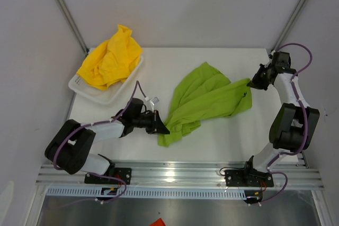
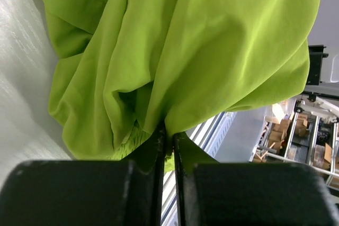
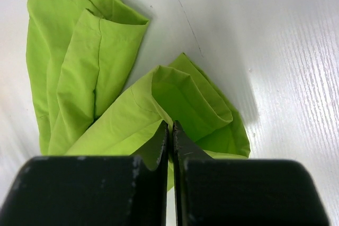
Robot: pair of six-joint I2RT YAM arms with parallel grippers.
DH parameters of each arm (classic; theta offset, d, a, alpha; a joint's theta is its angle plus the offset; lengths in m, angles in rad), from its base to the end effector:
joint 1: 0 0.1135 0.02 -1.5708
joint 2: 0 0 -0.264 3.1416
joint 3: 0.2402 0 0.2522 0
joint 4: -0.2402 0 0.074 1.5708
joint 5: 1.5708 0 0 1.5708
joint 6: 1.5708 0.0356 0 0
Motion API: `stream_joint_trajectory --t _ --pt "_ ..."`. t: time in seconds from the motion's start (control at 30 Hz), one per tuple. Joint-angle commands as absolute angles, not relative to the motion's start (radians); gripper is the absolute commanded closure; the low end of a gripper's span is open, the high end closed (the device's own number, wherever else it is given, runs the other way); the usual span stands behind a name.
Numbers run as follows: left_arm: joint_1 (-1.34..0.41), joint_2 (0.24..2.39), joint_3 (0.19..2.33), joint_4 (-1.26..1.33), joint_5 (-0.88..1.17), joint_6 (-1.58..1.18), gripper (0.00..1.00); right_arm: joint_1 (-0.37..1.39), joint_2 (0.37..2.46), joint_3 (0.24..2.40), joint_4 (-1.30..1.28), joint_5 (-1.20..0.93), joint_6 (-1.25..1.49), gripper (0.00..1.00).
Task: Fold and stack the shorts
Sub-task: Flatten the shorts out
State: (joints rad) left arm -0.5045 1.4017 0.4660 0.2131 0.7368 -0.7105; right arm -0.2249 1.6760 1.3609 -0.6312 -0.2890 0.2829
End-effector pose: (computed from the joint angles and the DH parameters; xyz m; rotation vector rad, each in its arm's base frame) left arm 0.2025 -0.1391 0.1458 0.1745 2.5047 -1.4214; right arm 0.3556 -0.0709 0.2695 0.5143 2.4493 0.3870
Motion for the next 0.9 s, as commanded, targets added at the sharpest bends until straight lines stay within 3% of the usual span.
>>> stream_joint_trajectory --t 0.0,0.13,0.17,0.23,0.47,0.6,0.87 --pt "-0.492 1.399 0.472 0.255 0.712 -0.704 0.88 -0.227 1.674 1.364 -0.612 -0.288 0.268 1.0" --pt "-0.494 1.329 0.505 0.138 0.621 -0.649 0.66 -0.227 1.678 1.362 -0.609 -0.291 0.27 1.0" --pt "-0.494 1.307 0.529 0.108 0.597 -0.619 0.54 -0.227 1.678 1.364 -0.606 -0.294 0.271 1.0" --pt "-0.511 1.231 0.552 0.0 0.502 -0.586 0.43 -0.229 1.678 1.364 -0.606 -0.295 0.275 1.0" --pt "-0.75 1.042 0.741 -0.307 0.046 -0.474 0.36 -0.224 1.681 1.365 -0.603 -0.293 0.281 1.0" --pt "-1.0 1.032 0.83 -0.408 -0.234 -0.448 0.36 -0.219 1.68 1.37 -0.601 -0.293 0.288 1.0" --pt "-1.427 1.355 1.087 -0.61 -0.587 -0.505 0.37 -0.218 1.689 1.385 -0.61 -0.284 0.299 1.0"
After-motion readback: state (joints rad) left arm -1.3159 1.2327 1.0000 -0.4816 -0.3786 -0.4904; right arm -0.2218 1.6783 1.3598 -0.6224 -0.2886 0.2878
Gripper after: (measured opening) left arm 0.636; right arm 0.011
